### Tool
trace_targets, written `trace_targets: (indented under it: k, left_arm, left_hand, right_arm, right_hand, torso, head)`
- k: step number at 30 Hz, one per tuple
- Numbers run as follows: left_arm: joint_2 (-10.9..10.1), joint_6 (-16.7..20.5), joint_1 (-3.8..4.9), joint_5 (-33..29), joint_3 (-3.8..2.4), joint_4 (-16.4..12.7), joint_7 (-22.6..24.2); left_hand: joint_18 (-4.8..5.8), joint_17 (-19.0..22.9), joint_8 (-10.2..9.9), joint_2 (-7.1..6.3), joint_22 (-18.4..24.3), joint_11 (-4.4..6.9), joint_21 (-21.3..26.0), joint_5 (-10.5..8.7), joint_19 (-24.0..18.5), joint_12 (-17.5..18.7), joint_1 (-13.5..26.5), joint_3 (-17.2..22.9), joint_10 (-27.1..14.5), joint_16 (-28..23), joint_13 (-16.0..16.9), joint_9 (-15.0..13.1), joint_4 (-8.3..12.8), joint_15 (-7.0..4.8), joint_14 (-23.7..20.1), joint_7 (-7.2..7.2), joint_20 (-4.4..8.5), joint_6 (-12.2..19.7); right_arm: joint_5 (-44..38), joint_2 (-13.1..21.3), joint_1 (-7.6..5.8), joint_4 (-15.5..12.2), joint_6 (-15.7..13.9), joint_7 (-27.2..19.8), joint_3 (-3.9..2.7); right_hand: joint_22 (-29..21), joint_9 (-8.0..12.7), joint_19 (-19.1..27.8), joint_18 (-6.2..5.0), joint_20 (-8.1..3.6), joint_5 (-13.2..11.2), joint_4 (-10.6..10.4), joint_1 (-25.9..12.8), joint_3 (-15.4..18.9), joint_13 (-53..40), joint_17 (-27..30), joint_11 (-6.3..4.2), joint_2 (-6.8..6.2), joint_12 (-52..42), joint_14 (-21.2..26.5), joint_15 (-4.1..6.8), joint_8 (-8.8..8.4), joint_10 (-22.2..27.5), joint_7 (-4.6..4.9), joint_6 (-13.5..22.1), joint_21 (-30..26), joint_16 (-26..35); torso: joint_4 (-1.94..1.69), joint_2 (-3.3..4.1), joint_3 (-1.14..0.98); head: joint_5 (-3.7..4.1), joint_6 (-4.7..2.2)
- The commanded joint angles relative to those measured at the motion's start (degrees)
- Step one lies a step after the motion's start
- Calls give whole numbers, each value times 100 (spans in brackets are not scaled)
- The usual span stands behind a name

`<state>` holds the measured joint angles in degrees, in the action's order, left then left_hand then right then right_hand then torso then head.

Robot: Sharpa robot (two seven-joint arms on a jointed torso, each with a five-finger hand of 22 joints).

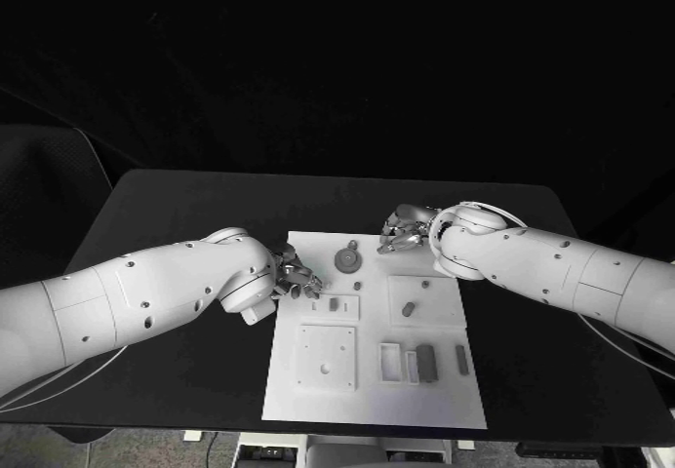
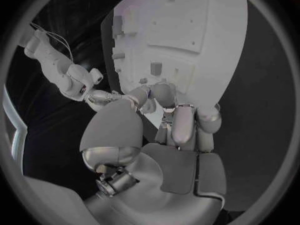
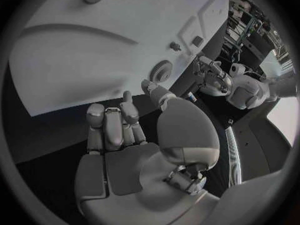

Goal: Assemble the parts on the task board

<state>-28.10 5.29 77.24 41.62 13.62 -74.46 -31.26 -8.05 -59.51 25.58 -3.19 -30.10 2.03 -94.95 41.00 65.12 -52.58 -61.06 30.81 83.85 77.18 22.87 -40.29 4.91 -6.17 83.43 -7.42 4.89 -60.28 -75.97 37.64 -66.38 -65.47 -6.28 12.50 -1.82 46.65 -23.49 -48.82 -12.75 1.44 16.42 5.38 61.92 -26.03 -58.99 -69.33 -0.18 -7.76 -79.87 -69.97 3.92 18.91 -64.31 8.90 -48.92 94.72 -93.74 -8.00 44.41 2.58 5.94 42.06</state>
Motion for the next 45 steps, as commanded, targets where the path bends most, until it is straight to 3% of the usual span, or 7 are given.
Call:
trace_targets:
  k: [1,14,23,34,45]
  left_arm:
    - [-4,-85,1,230,-3,-35,-14]
    - [-85,-150,-15,197,-3,-127,-46]
    - [-93,-119,-88,269,-3,-163,-39]
    - [-77,-46,-133,865,-3,-166,-8]
    - [-51,-35,-152,1045,-3,-157,0]
  left_hand:
    - [-456,-9,207,15,-7,16,-69,63,42,-36,-41,360,61,25,6,-8,283,-87,104,341,5,-1407]
    - [-459,-13,210,11,-9,19,-75,66,47,-39,-40,365,68,31,8,-9,284,-88,109,343,5,-1413]
    - [-460,-16,211,9,-9,20,-78,67,49,-40,-39,367,70,33,9,-10,284,-88,111,344,5,-1416]
    - [-462,-19,212,6,-10,21,-81,68,52,-41,-38,370,73,36,10,-11,284,-89,114,346,5,-1418]
    - [-466,-30,218,-25,-14,24,-96,46,64,-46,-13,362,85,48,16,-14,273,-89,126,347,3,-1430]
  right_arm:
    - [-20,0,3,-5,22,-44,-2]
    - [-19,4,3,-10,23,-41,-2]
    - [-19,-4,3,-11,26,-43,-2]
    - [-19,-4,3,-13,26,-42,-2]
    - [-19,-4,3,-14,28,-44,-2]
  right_hand:
    - [-8,9,14,-109,-11,17,-1,-62,-28,8,2,-9,5,-33,15,34,-5,-32,53,-7,84,-18]
    - [-8,9,13,-109,-11,17,-1,-62,-29,8,1,-10,5,-34,13,34,-4,-32,53,-7,85,-19]
    - [-8,9,13,-109,-11,17,-1,-62,-30,8,6,-10,6,-34,18,34,-4,-32,53,-7,85,-17]
    - [-9,10,13,-109,-11,17,0,-63,-30,9,1,-10,6,-34,12,34,-4,-32,53,-7,86,-20]
    - [-9,10,13,-110,-11,16,0,-64,-31,9,1,-10,6,-34,11,35,-4,-32,53,-7,86,-20]
  torso:
    - [5,2,-1]
    - [4,-2,-7]
    - [5,3,-4]
    - [5,2,-5]
    - [8,5,-5]
  head:
    - [-3,12]
    - [-15,5]
    - [-21,22]
    - [-20,46]
    - [-18,60]
